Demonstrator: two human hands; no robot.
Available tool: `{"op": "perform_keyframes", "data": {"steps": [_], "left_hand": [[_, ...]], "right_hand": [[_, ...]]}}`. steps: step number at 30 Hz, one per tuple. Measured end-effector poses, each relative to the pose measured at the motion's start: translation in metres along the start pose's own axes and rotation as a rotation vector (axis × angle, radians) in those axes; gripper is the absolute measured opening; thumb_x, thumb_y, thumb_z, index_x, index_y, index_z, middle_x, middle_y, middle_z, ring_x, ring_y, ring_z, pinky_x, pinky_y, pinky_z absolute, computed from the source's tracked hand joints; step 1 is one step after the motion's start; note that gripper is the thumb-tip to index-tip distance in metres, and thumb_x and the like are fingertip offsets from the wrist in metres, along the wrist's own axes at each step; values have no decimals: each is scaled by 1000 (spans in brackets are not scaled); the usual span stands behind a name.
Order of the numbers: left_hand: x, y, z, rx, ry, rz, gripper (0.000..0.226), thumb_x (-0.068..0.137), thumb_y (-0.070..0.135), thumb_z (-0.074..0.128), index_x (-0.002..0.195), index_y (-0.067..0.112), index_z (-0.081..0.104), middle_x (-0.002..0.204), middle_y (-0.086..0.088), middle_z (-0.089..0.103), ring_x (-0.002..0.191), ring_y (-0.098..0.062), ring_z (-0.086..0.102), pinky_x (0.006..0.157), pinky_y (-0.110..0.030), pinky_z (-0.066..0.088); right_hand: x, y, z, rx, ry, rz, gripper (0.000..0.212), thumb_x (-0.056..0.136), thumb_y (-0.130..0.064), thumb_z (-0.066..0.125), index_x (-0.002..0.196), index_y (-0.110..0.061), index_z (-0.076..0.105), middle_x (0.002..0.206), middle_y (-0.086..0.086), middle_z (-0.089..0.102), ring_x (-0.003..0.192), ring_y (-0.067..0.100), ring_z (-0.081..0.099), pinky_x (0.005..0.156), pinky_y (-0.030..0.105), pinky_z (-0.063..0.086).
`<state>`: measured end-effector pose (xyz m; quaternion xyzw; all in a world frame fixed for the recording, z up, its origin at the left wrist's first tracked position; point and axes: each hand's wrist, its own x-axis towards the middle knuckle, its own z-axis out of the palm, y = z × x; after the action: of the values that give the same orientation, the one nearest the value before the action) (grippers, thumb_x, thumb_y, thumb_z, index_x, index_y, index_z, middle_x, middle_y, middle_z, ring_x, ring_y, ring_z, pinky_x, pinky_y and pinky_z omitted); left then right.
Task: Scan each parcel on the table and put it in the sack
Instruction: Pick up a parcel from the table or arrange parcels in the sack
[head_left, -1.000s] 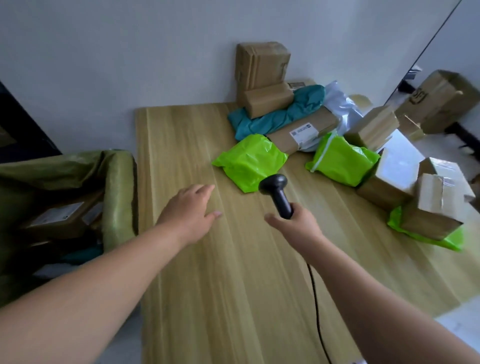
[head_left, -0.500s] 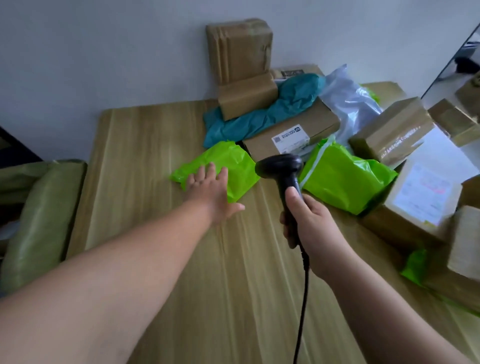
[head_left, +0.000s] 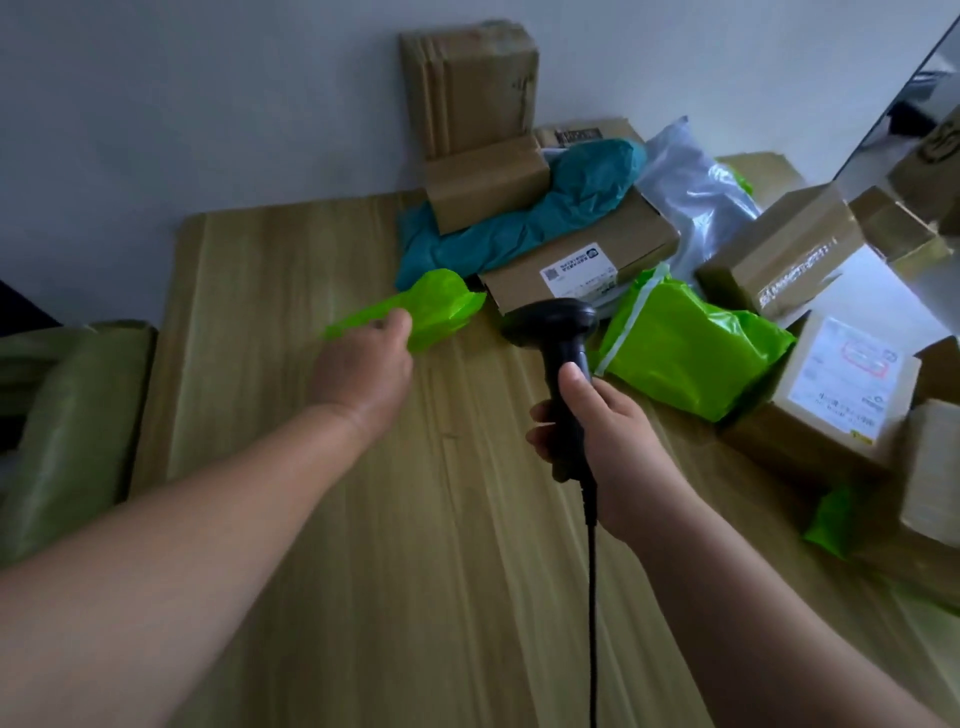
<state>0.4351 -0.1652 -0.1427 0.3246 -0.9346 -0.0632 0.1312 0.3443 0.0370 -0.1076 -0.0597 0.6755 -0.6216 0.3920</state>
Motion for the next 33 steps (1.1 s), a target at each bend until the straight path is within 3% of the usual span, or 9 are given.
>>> {"op": "perform_keyframes", "data": {"steps": [2, 4, 8, 11, 14, 19, 25, 29, 33], "left_hand": [[-10, -13, -26, -154, 135, -101, 10, 90, 10, 48, 96, 3, 52, 79, -28, 61, 72, -47, 57, 55, -36, 25], [-24, -27, -51, -352, 169, -257, 10, 91, 12, 50, 93, 3, 55, 81, -26, 61, 76, -42, 57, 58, -36, 27], [-62, -57, -94, -960, 47, -640, 20, 92, 8, 53, 73, 11, 55, 76, -10, 60, 75, -21, 54, 64, -33, 44], [-93, -81, -124, -1172, -21, -741, 21, 94, 4, 51, 77, 13, 59, 82, -7, 64, 84, -22, 59, 75, -36, 50], [-117, -105, -152, -1245, -3, -761, 25, 95, 1, 48, 75, 13, 56, 79, -7, 62, 85, -25, 59, 78, -41, 51], [-145, -143, -193, -1350, 74, -780, 26, 97, 1, 44, 76, 13, 53, 79, -9, 60, 68, -21, 58, 74, -40, 50], [-164, -170, -230, -1330, 193, -800, 27, 96, 1, 46, 72, 13, 51, 75, -8, 57, 78, -26, 56, 82, -46, 49], [-170, -181, -242, -1341, 248, -803, 27, 96, 1, 46, 73, 13, 52, 74, -8, 57, 68, -22, 54, 73, -40, 49], [-175, -189, -247, -1319, 292, -800, 27, 95, 1, 47, 72, 13, 53, 74, -7, 57, 77, -24, 56, 75, -40, 48]], "right_hand": [[-15, -8, 12, 12, 8, -18, 24, 101, -35, 52, 96, -13, 58, 77, 4, 65, 54, 15, 59, 44, 26, 40], [-37, -15, 26, 11, 24, -52, 26, 101, -36, 52, 91, -12, 56, 76, 5, 62, 49, 16, 52, 44, 29, 37], [-92, -31, 60, 82, 16, -29, 43, 97, -57, 48, 91, -16, 60, 64, 2, 60, 44, 16, 46, 44, 26, 33], [-132, -41, 85, 63, -40, 5, 55, 93, -66, 46, 102, -14, 63, 62, 1, 60, 43, 16, 46, 44, 25, 34], [-167, -48, 110, 44, -109, 16, 57, 92, -66, 48, 111, -14, 62, 62, 1, 59, 44, 15, 46, 45, 25, 35], [-215, -53, 143, 32, -246, 39, 41, 95, -56, 51, 101, -16, 60, 65, 3, 60, 48, 19, 53, 51, 29, 35], [-251, -51, 173, -18, -246, 52, 65, 88, -73, 46, 100, -12, 65, 61, 3, 54, 42, 15, 43, 47, 25, 39], [-265, -52, 185, -92, -266, 46, 64, 90, -71, 45, 98, -10, 64, 59, 2, 54, 41, 14, 43, 48, 25, 40], [-270, -58, 192, -106, -277, 62, 64, 91, -70, 44, 98, -10, 63, 59, 2, 54, 41, 14, 43, 47, 25, 40]]}}
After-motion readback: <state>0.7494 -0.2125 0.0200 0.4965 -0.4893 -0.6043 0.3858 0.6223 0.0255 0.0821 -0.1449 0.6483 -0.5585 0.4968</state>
